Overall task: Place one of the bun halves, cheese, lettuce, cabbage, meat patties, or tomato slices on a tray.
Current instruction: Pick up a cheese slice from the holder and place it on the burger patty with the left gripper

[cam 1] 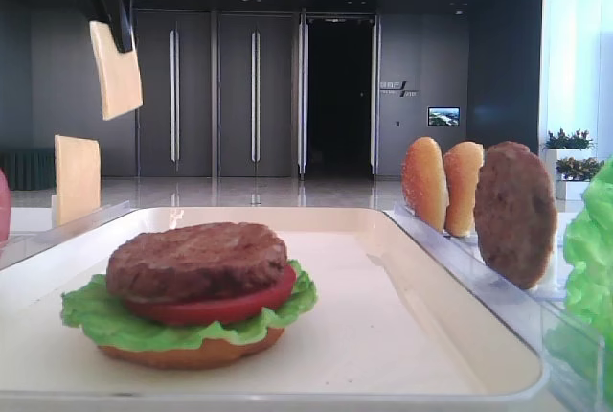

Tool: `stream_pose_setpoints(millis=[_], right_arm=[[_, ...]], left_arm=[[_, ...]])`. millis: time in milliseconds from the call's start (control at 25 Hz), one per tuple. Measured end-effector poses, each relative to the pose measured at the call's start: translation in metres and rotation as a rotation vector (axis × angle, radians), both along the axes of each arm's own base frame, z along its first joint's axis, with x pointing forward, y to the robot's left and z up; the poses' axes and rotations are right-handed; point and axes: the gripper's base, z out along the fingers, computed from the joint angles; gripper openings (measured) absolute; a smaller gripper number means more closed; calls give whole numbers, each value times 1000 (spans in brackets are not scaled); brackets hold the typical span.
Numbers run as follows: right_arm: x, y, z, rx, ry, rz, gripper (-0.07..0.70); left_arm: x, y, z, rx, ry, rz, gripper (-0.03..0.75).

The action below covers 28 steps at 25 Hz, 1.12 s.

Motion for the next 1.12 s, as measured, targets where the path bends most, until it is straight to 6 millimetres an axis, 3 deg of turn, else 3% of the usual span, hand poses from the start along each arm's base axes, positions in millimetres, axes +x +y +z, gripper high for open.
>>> stream_pose_setpoints(millis=[320, 840, 1040, 1120], right_arm=[[0, 0, 0, 0, 0, 0, 369], [0, 0, 0, 1, 0, 0, 369], [0, 0, 0, 1, 0, 0, 369], [0, 0, 0, 1, 0, 0, 369]], left_arm=[[-23, 6, 49, -22, -108, 1, 27], [-33, 7, 65, -37, -141, -23, 27], [-53, 11, 83, -49, -172, -36, 27], [-65, 15, 82, -33, -154, -44, 27]])
